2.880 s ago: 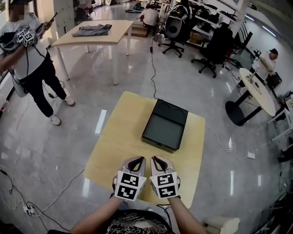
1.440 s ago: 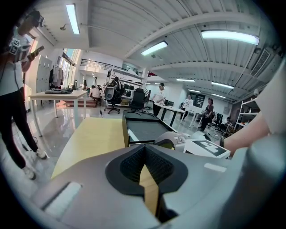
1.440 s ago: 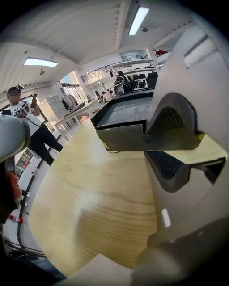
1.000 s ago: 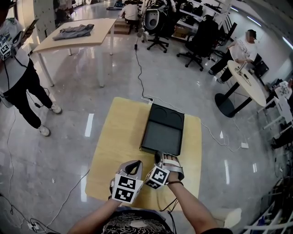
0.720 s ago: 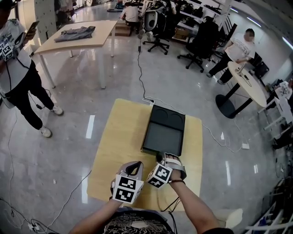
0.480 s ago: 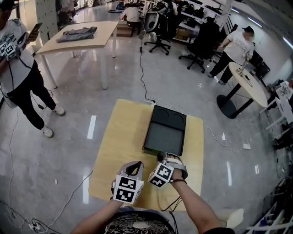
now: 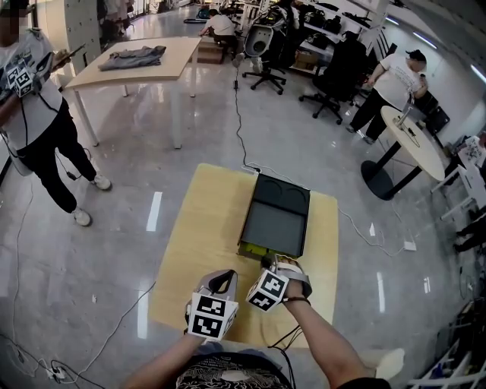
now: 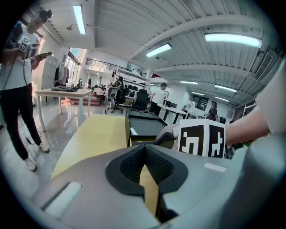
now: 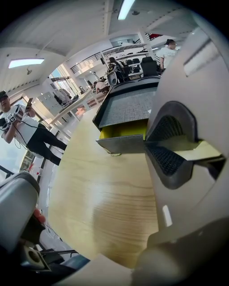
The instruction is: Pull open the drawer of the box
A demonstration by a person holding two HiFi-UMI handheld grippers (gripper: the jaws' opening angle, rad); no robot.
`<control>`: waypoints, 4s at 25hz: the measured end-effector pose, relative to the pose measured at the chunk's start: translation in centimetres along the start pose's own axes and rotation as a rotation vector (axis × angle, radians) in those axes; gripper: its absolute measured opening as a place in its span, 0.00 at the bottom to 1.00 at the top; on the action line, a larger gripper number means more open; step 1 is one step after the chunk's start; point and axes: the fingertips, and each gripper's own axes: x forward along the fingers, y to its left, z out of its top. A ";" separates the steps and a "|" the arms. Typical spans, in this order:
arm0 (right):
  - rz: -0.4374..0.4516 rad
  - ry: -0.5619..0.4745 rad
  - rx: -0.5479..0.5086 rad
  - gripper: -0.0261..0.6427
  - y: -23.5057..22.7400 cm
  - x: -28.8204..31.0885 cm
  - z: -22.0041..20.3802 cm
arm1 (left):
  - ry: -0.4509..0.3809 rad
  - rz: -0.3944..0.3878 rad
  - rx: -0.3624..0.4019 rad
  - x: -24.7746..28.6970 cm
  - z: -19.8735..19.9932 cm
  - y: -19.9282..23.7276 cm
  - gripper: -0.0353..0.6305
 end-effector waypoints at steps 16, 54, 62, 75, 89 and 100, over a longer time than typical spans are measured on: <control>0.039 -0.020 0.001 0.10 5.3 -2.5 -1.7 | -0.011 0.004 -0.012 -2.1 -3.7 -3.4 0.08; 0.102 -0.050 -0.015 0.09 19.0 -18.9 -7.3 | -0.023 0.039 0.029 -16.7 -9.4 -17.9 0.08; 0.110 -0.055 -0.014 0.09 21.3 -20.6 -6.9 | -0.018 0.047 0.027 -18.8 -10.6 -18.2 0.08; 0.104 -0.056 -0.002 0.09 23.5 -24.0 -7.4 | -0.018 0.063 0.024 -22.3 -11.3 -19.6 0.08; 0.116 -0.062 -0.005 0.09 26.9 -25.7 -8.5 | -0.010 0.063 0.025 -24.7 -14.1 -21.7 0.08; 0.137 -0.063 -0.002 0.09 28.6 -27.6 -8.6 | -0.011 0.061 0.029 -25.8 -14.3 -23.2 0.08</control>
